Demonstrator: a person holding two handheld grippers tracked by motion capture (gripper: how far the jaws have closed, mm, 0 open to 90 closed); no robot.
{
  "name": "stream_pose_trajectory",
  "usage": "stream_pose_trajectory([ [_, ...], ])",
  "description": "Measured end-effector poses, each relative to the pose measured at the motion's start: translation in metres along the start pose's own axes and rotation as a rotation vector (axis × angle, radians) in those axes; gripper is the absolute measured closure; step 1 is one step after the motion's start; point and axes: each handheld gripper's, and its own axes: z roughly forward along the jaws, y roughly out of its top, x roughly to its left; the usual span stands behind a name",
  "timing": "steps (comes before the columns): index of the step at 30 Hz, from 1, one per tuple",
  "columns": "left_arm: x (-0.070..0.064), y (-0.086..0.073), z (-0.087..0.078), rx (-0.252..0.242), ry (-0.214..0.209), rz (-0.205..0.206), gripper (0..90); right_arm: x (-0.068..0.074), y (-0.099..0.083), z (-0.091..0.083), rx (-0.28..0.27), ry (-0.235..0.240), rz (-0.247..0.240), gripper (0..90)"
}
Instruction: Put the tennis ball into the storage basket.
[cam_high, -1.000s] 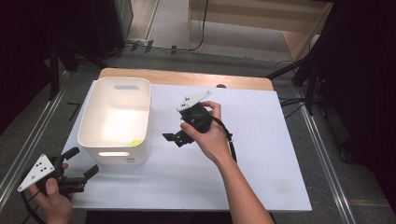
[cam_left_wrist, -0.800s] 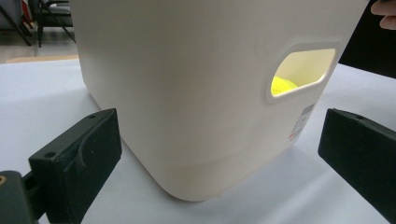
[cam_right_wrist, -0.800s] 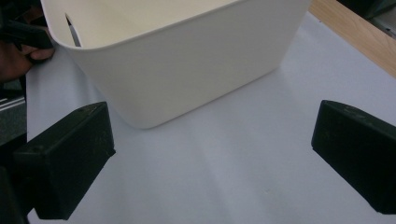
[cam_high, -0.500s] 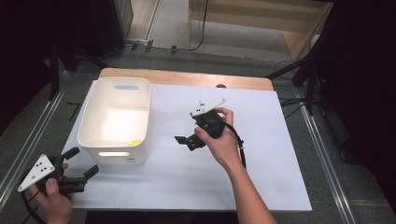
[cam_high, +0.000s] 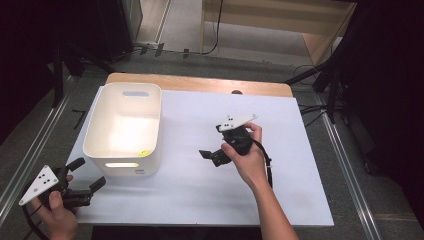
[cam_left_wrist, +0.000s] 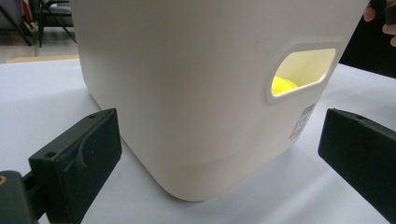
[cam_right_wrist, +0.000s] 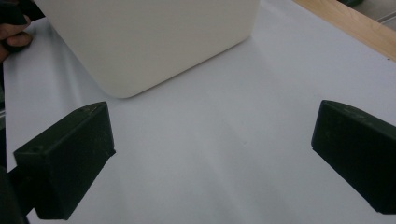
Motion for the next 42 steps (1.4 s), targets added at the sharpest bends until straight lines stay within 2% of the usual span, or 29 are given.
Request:
stream_pose_trajectory([
  [28, -0.001, 0.0, 0.0, 0.003, 0.003, 0.004, 0.0, -0.011, -0.058, -0.029, -0.061, -0.067, 0.086, 0.0],
  [42, -0.001, 0.0, 0.0, 0.006, 0.008, 0.006, 0.0, -0.016, -0.083, -0.049, -0.099, -0.107, 0.122, 0.0],
])
